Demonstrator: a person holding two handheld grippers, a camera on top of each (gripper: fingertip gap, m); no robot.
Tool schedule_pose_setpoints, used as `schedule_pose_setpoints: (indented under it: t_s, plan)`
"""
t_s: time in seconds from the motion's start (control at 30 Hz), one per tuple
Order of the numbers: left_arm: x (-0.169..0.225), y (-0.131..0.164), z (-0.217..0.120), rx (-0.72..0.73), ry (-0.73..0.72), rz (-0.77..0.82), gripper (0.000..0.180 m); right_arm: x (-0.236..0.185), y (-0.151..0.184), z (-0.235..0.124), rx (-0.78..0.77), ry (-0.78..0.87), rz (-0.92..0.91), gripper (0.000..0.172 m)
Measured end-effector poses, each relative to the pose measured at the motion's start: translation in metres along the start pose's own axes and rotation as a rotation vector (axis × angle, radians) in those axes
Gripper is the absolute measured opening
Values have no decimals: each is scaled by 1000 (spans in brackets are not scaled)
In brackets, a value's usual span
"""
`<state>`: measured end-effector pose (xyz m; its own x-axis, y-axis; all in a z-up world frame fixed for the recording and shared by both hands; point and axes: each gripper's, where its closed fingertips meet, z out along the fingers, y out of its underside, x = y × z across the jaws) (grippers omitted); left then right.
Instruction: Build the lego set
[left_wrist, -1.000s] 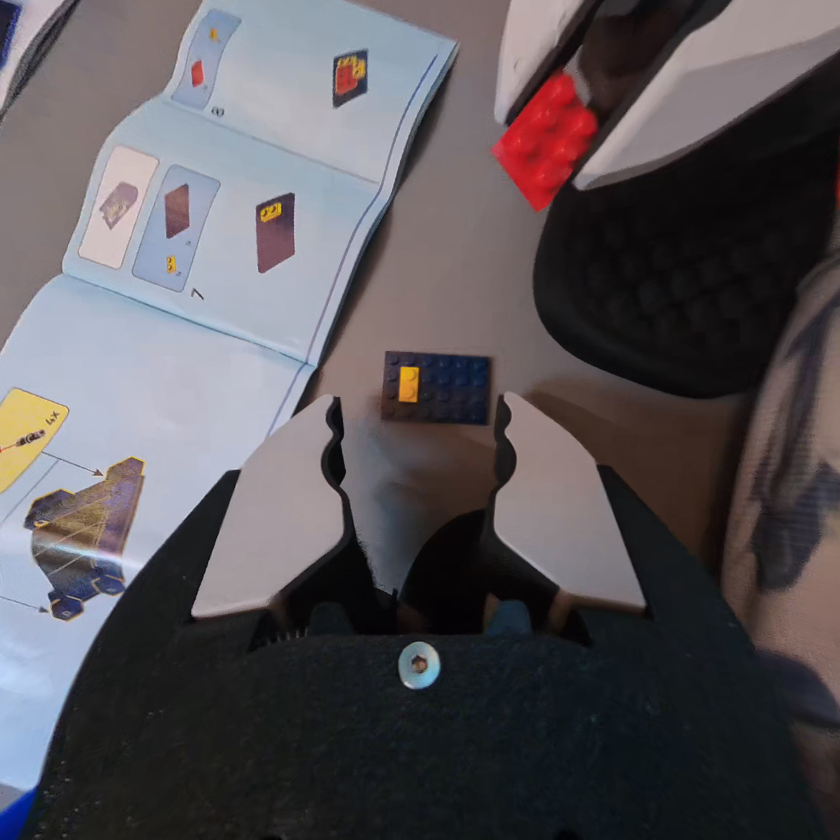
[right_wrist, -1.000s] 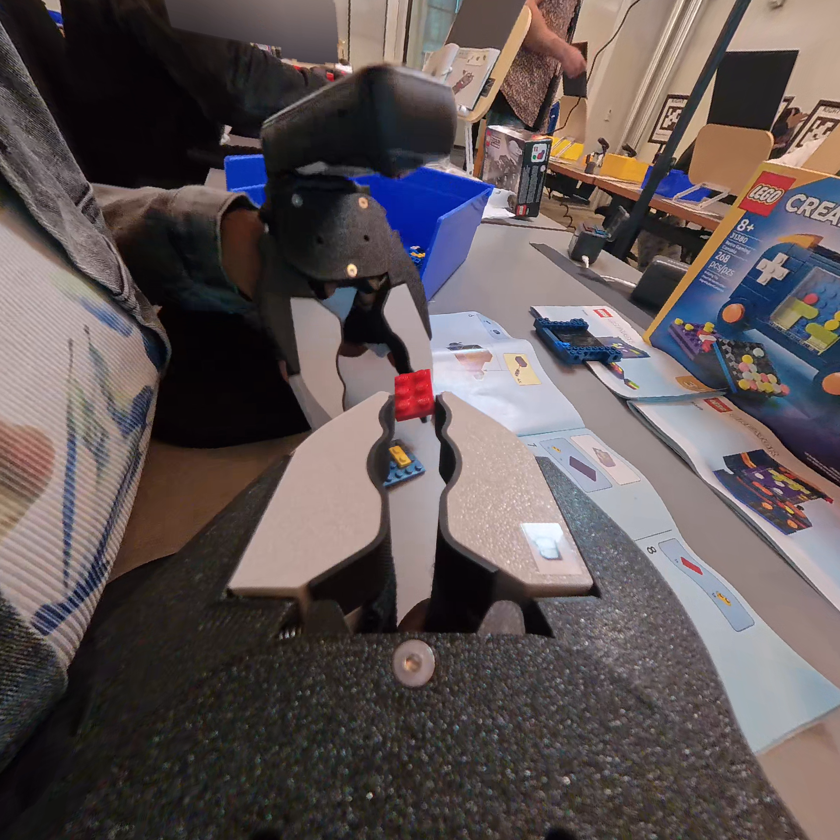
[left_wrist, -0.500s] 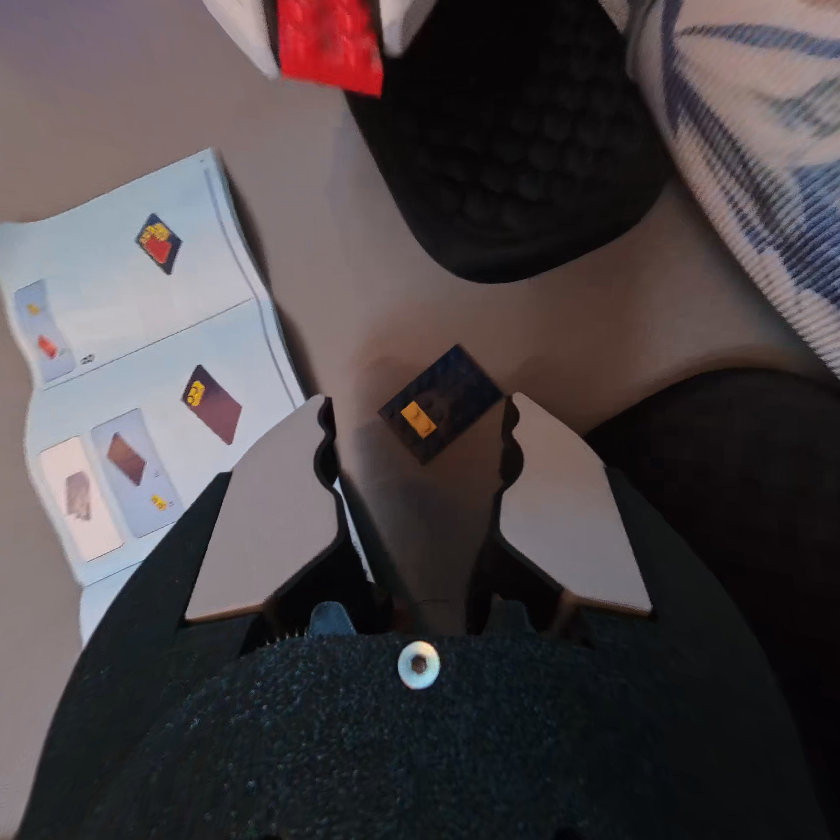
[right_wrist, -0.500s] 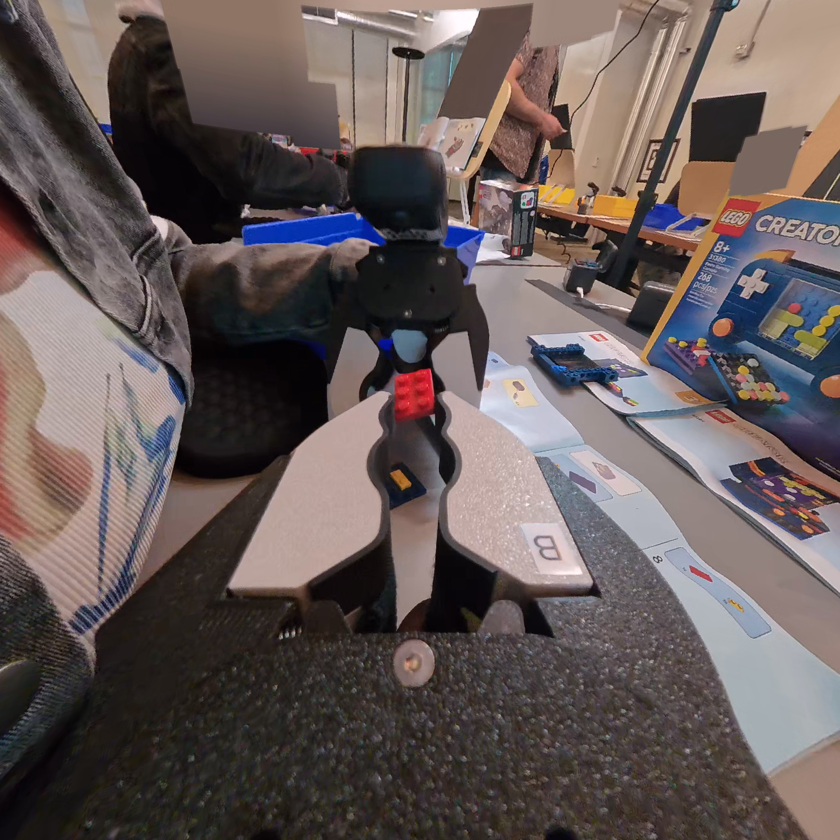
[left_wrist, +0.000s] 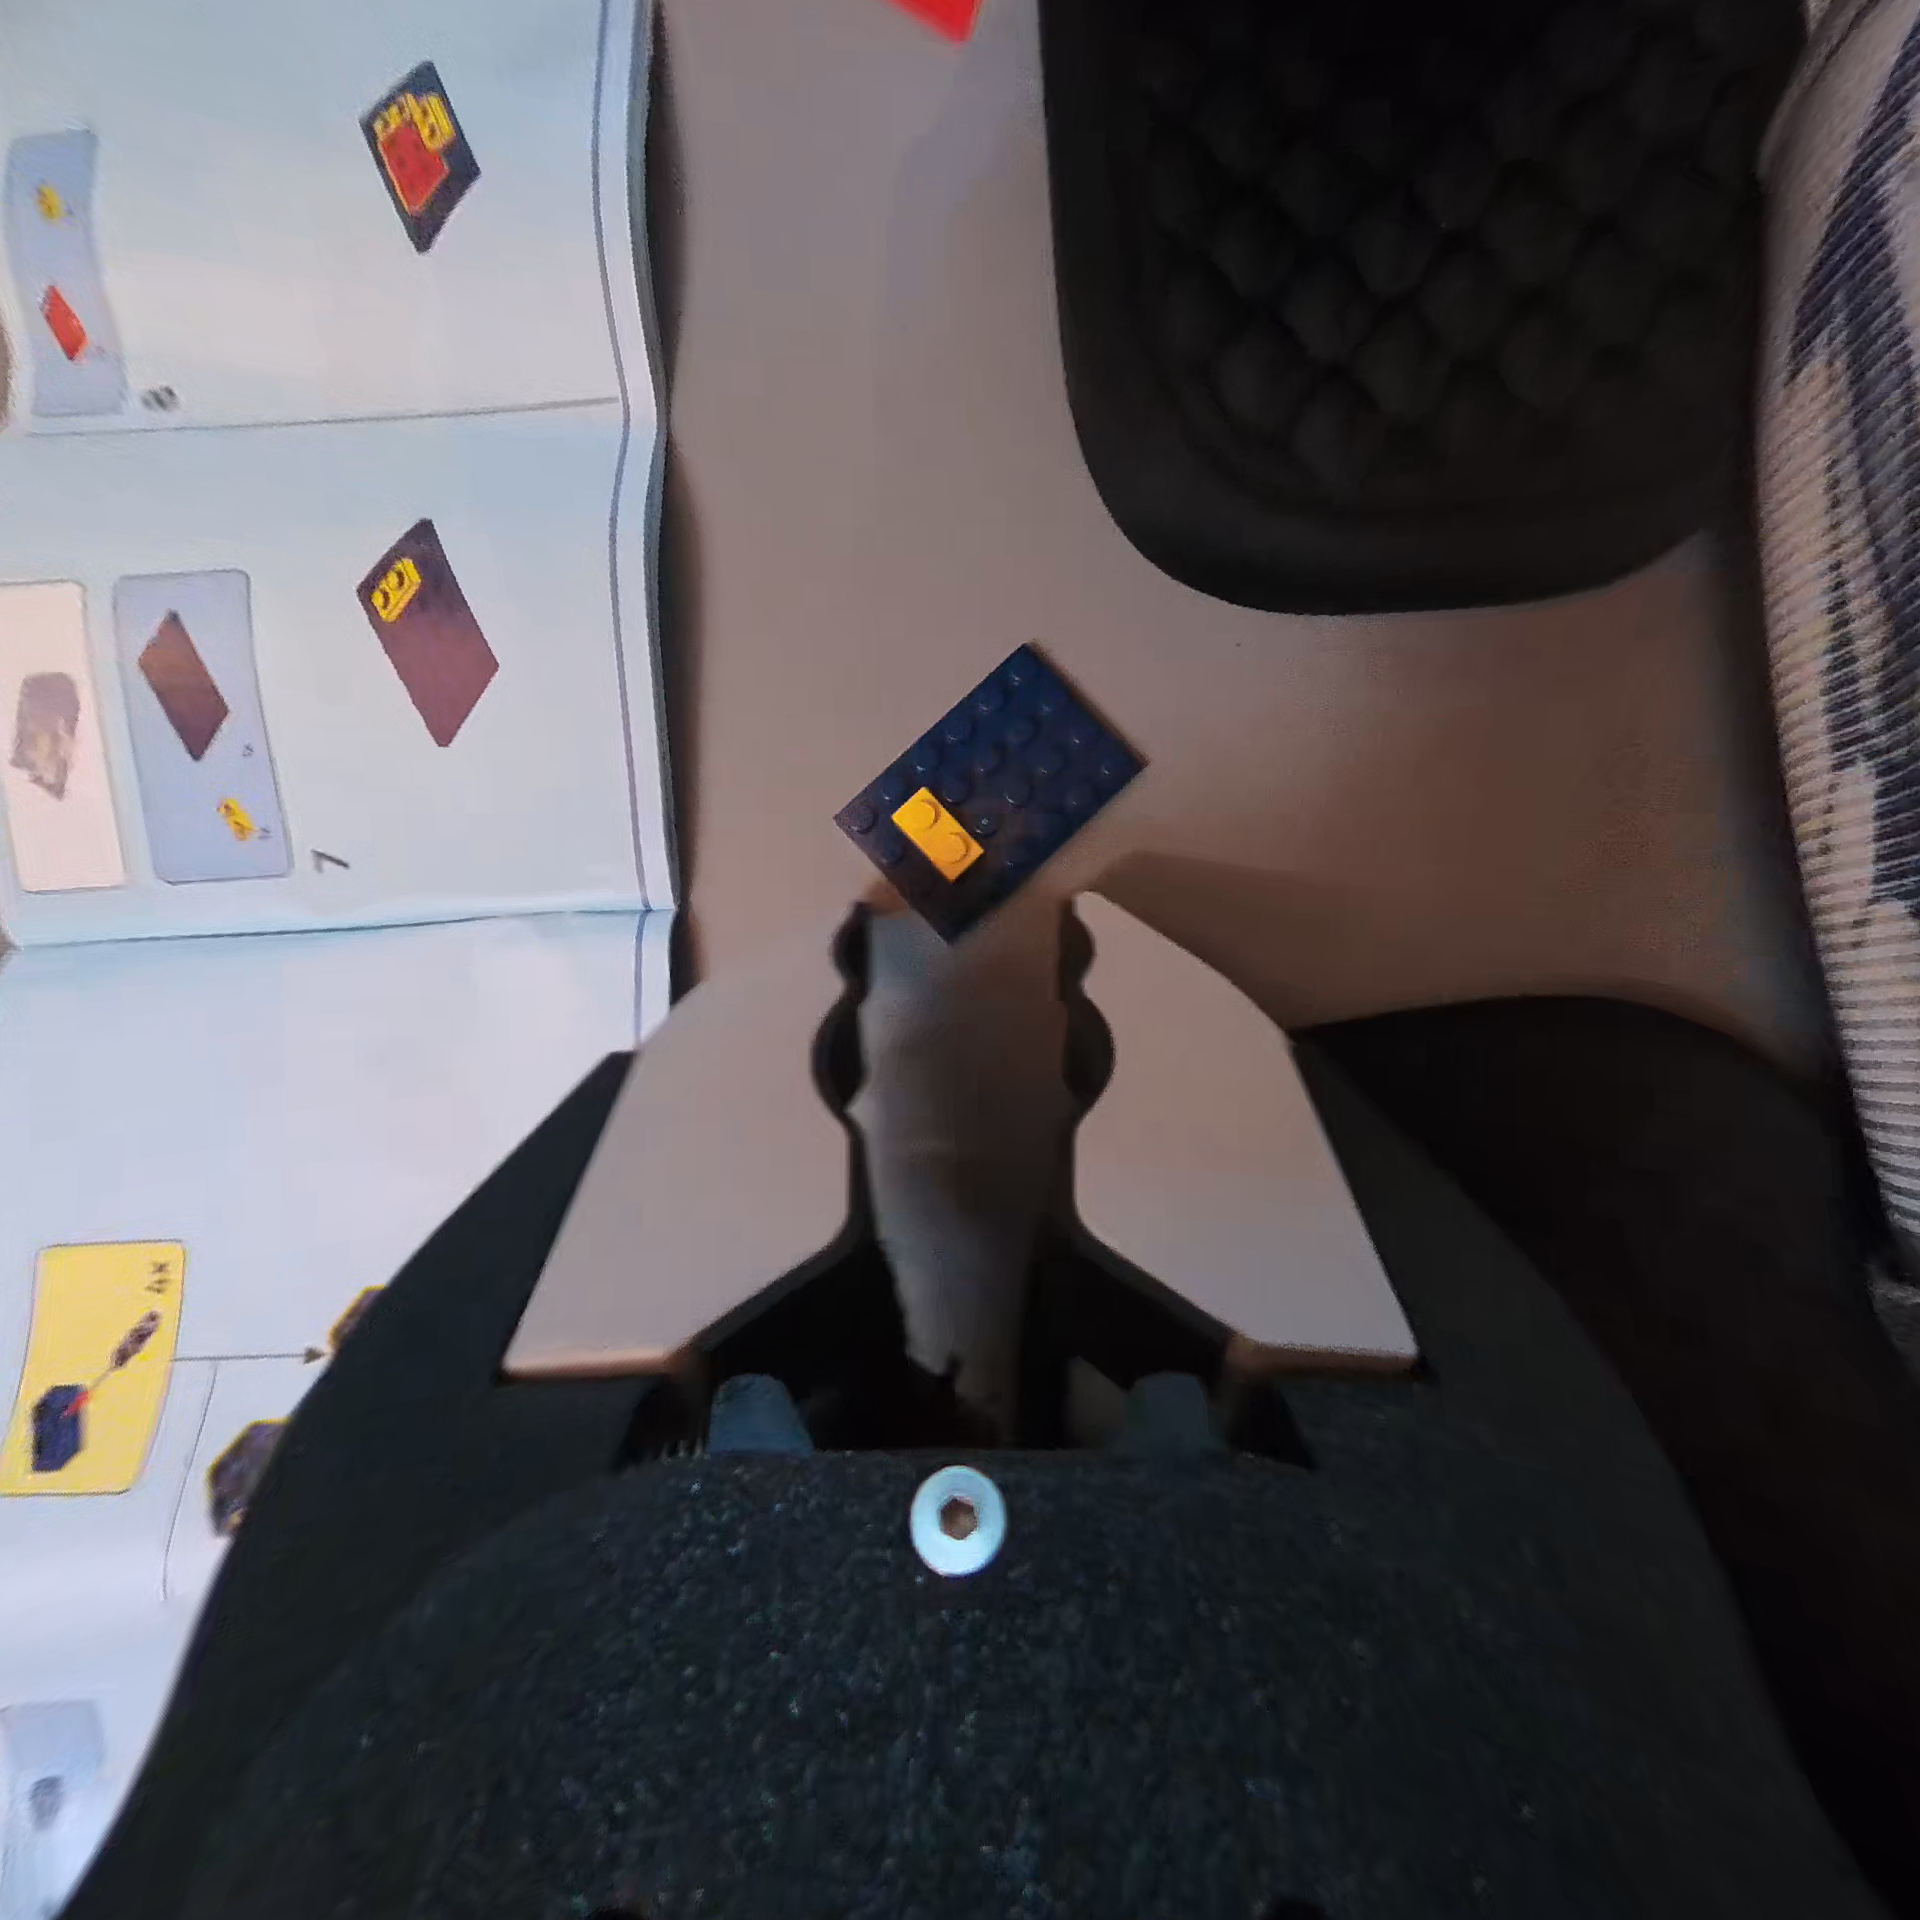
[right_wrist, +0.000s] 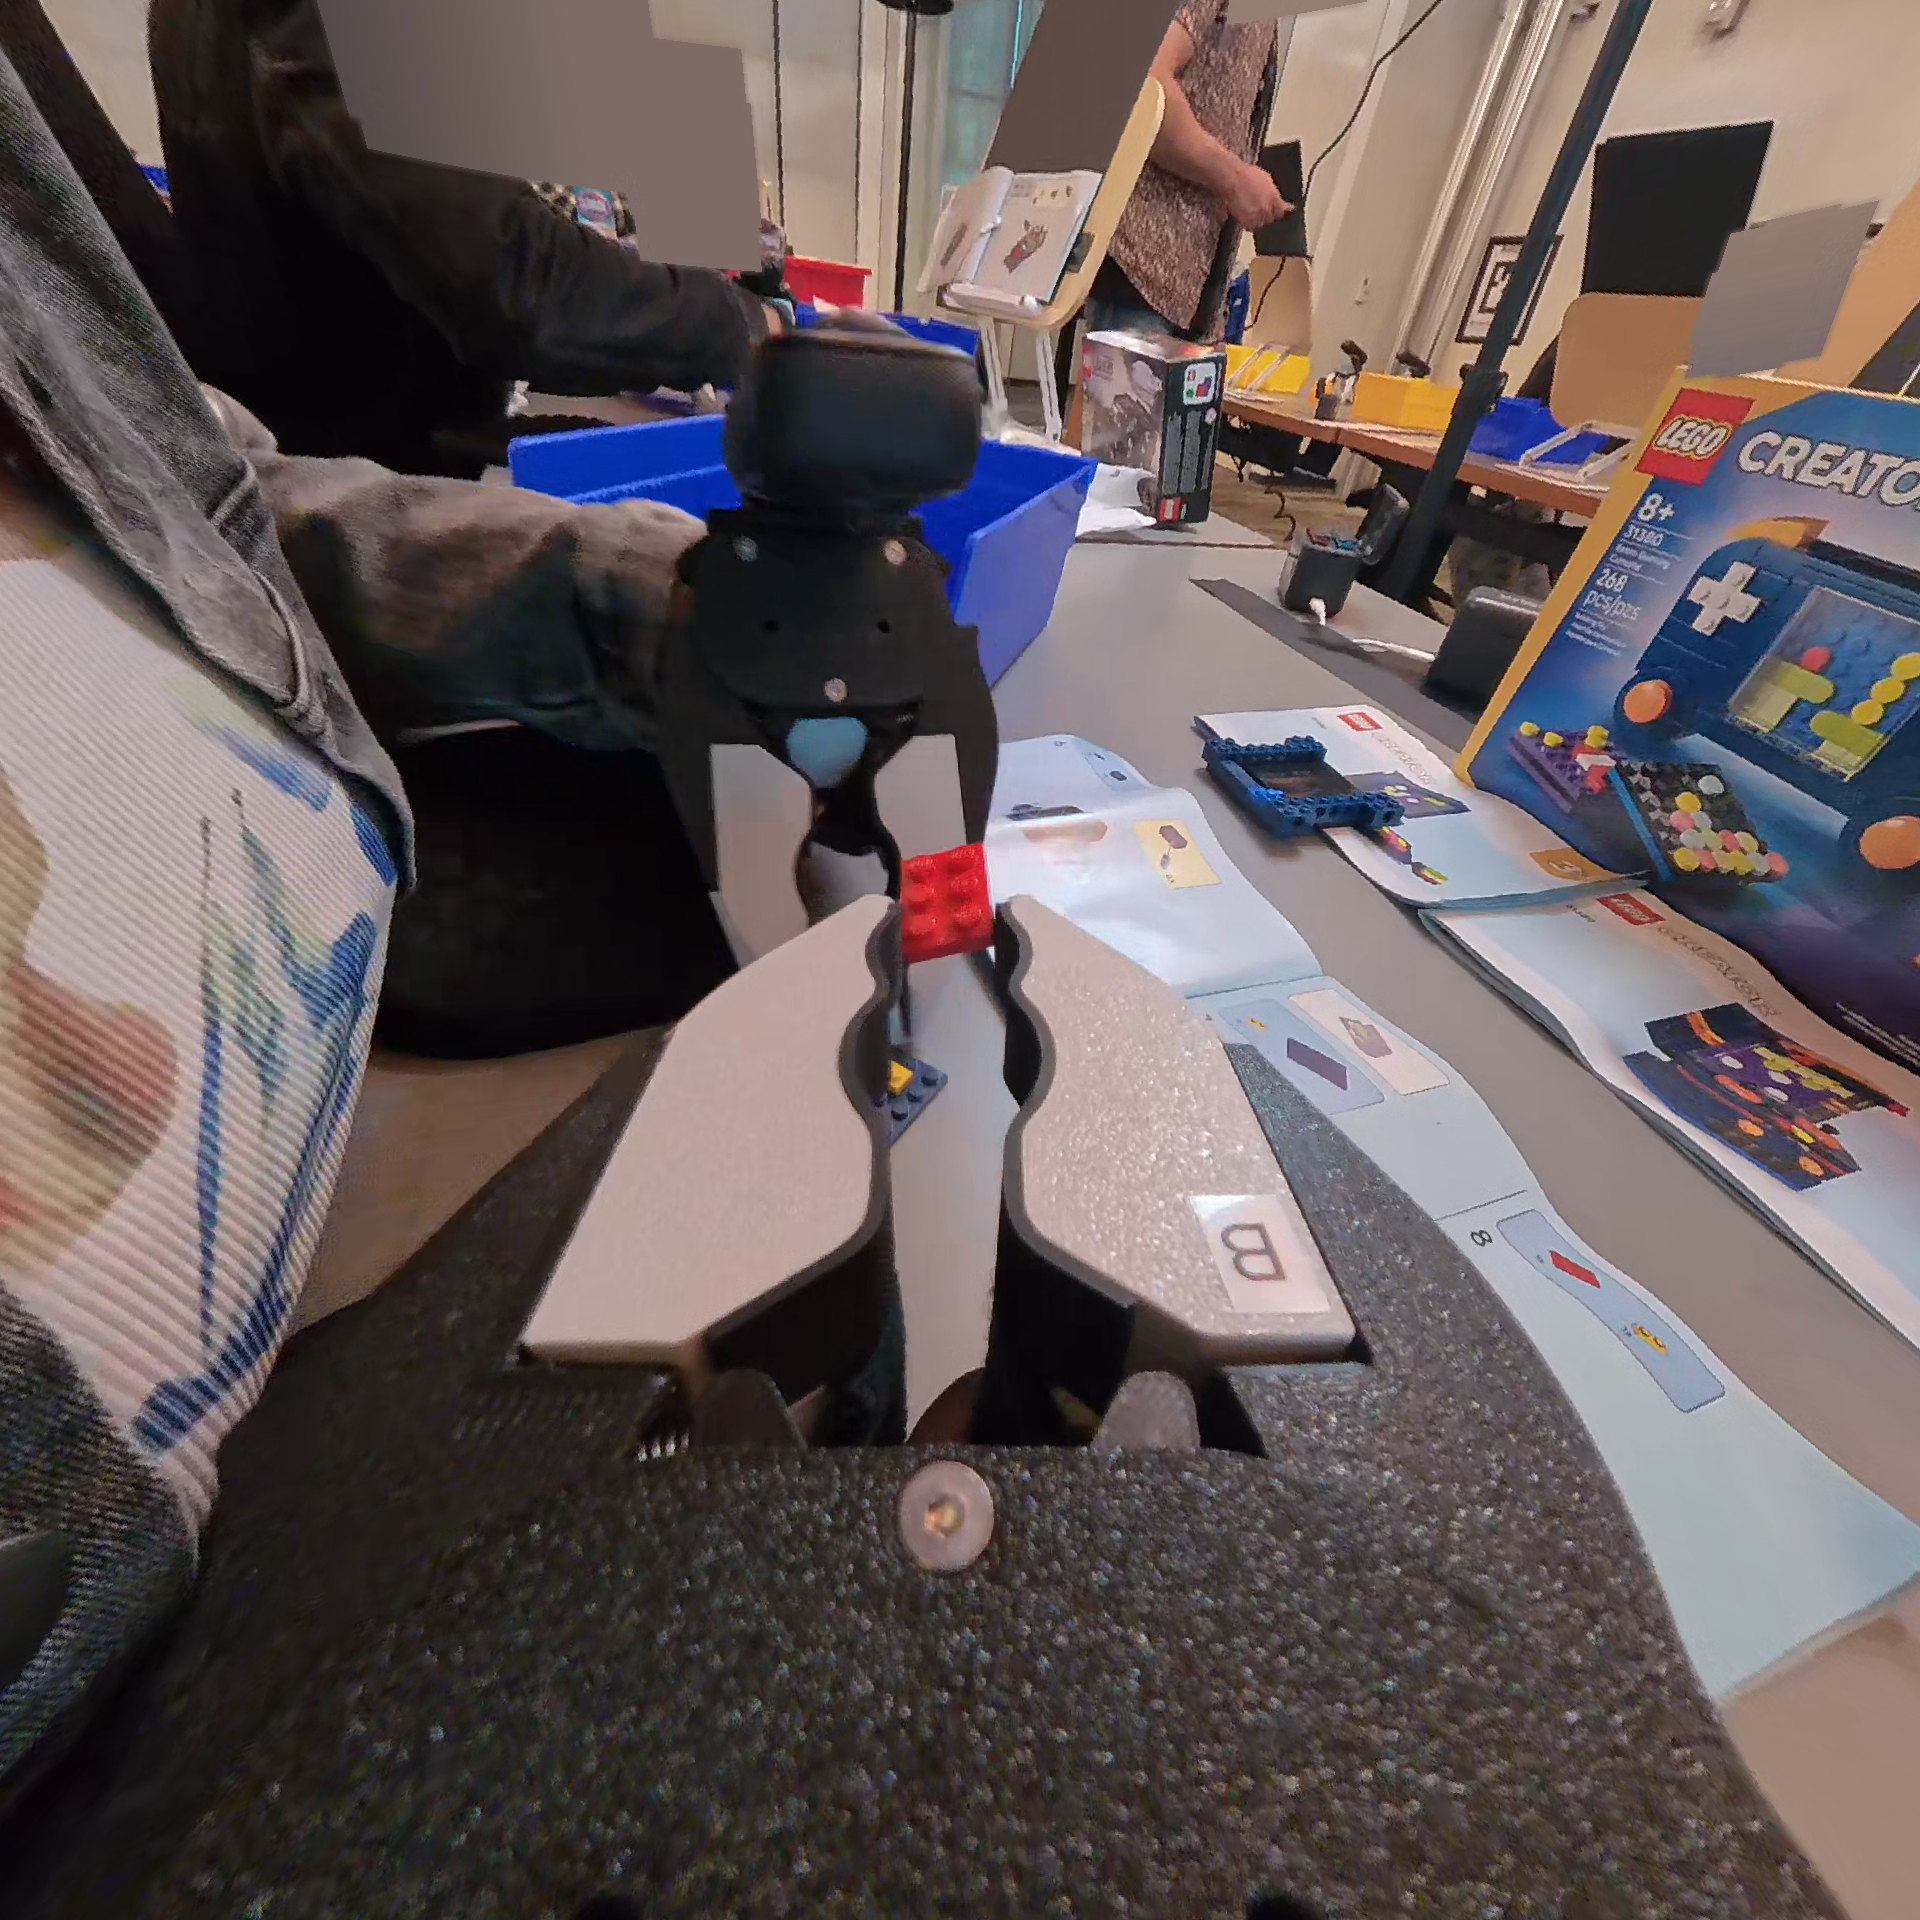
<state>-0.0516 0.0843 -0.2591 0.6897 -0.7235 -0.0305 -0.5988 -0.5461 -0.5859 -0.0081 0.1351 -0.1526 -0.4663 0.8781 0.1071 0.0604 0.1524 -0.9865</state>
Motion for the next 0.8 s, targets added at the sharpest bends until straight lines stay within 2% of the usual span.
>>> schedule_pose_setpoints:
  t_s: [0.07, 0.13, 0.23, 0.33, 0.37, 0.53, 0.63, 0.8]
  plan:
    - [-1, -6, -3, 35, -24, 121, 55, 0, 1, 0, -8, -5, 3, 17]
    - [-1, -13, -1, 85, 11, 257, 67, 1, 0, 0, -6, -11, 10, 17]
    - [-3, -14, 10, 109, 133, 252, 61, 0, 0, -2, -7, -9, 11, 16]
    - [1, -14, 11, 135, 252, 127, 36, -1, 3, -3, -34, -13, 2, 16]
    - [0, -14, 10, 135, 256, 85, 36, -1, 4, -4, -46, -17, 0, 16]
    - [-10, -11, 9, 141, 27, -97, 34, 0, 17, 4, -141, -57, 8, 17]
    - [-13, -16, 4, 204, -62, -180, 32, -3, 32, 15, -251, -107, 53, 17]
    - [-12, -23, 4, 227, -129, -164, 32, -7, 58, 29, -416, -146, 54, 17]
